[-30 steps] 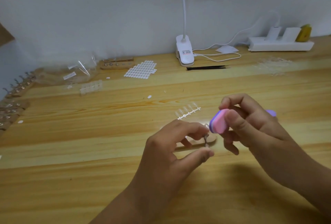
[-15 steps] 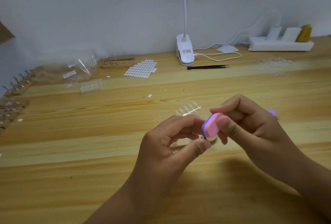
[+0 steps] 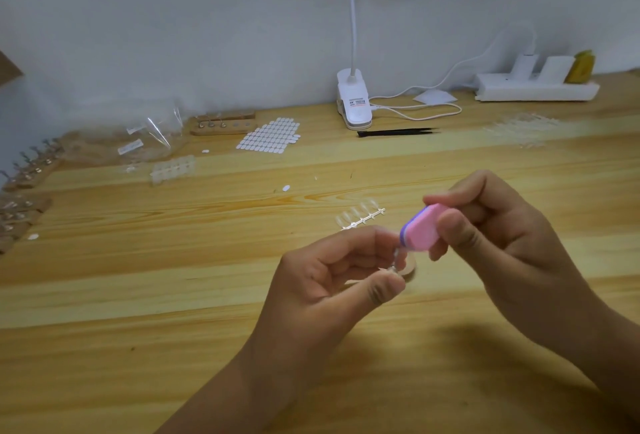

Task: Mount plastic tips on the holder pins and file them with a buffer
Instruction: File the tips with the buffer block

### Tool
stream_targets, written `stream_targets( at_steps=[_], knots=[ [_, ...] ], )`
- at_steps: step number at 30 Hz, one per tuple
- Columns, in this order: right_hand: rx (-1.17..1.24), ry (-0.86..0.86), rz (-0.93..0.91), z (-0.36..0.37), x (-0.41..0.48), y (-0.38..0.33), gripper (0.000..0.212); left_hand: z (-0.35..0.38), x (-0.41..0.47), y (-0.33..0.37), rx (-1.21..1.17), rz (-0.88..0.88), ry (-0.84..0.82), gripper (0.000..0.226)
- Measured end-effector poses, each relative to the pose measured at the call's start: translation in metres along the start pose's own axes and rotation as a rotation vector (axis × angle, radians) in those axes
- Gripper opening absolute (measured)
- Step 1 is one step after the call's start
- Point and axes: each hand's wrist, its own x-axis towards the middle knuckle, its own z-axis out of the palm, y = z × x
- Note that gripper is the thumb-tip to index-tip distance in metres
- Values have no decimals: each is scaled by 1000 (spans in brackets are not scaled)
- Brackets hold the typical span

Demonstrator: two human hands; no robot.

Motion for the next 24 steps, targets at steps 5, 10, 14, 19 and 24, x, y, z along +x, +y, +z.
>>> stream_targets(
  at_steps=[5, 10, 14, 19, 24],
  knots=[
    [-170, -5, -35, -1, 1, 4, 10, 1, -1, 0, -65, -23, -4, 22],
    [-166, -30, -81, 2, -1, 3, 21, 1, -1, -1, -92, -37, -18, 24],
    [-219, 8, -53, -2, 1, 4, 17, -1, 0, 1, -117, -53, -18, 20],
    [-168, -31, -95, 3, -2, 3, 22, 1, 0, 1, -126, -57, -27, 24],
    [-164, 28, -25, -5, 0, 4, 9, -1, 2, 0, -166, -77, -8, 19]
  ],
)
